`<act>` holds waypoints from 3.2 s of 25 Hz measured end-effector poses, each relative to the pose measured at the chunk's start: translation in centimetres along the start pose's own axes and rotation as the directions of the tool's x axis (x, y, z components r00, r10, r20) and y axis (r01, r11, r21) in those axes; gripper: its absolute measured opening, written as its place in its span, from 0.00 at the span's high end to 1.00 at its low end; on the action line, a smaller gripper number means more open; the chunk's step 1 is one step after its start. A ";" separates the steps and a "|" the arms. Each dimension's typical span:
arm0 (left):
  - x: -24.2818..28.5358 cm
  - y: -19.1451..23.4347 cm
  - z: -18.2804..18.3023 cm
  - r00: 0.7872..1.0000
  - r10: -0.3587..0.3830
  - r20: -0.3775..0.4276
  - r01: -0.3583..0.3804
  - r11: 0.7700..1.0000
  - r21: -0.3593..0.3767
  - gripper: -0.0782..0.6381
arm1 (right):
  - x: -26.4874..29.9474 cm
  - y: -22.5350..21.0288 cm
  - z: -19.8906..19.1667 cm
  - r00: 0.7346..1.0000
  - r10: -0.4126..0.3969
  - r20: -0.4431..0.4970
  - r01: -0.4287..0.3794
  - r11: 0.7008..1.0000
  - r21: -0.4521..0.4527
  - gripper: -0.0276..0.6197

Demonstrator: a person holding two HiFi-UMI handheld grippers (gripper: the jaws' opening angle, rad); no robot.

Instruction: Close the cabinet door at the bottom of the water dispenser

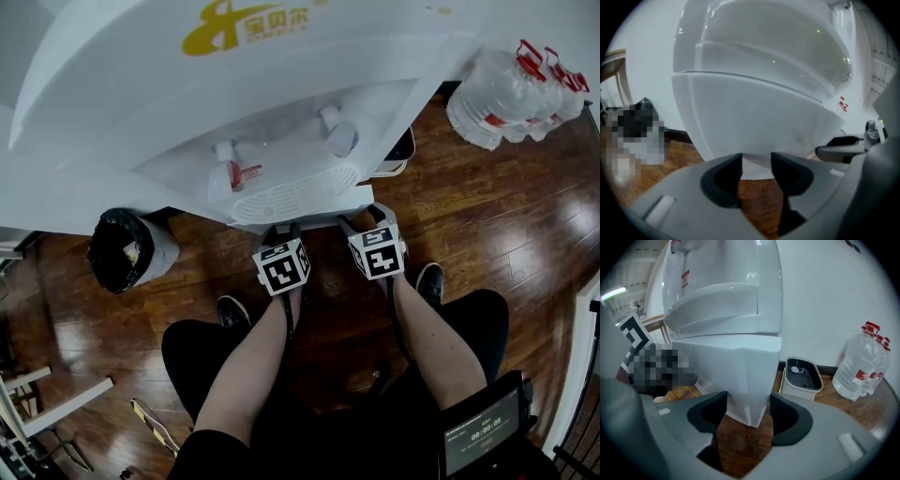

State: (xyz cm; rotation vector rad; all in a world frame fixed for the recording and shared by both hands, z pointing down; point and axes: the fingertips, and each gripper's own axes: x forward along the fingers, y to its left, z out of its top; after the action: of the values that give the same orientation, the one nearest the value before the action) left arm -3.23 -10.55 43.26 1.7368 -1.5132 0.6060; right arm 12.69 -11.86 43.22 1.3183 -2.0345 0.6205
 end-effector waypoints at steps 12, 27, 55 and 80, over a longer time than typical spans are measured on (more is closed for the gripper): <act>0.5 -0.2 0.6 1.000 0.003 -0.001 -0.003 0.999 -0.052 0.60 | 1.7 -1.1 1.7 1.000 0.022 0.003 -0.021 0.997 -0.072 0.51; 0.8 0.0 1.1 0.999 0.041 0.021 -0.039 0.997 -0.066 0.62 | 2.5 -1.4 2.7 0.999 0.041 0.018 -0.040 0.995 -0.091 0.51; -7.8 -7.1 0.5 0.977 -0.180 0.111 0.186 0.981 -0.047 0.66 | -6.6 2.8 1.8 0.988 0.112 0.110 -0.129 0.978 0.163 0.74; -30.5 -14.1 -16.1 0.909 -0.376 0.181 0.352 0.924 0.152 0.66 | -31.2 13.1 -8.8 0.928 0.150 0.342 -0.240 0.941 0.239 0.78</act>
State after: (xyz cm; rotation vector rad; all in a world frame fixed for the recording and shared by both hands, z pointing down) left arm 6.56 21.51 26.86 2.1622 -1.2543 0.3317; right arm 12.26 18.66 26.18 1.4605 -2.4370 0.8550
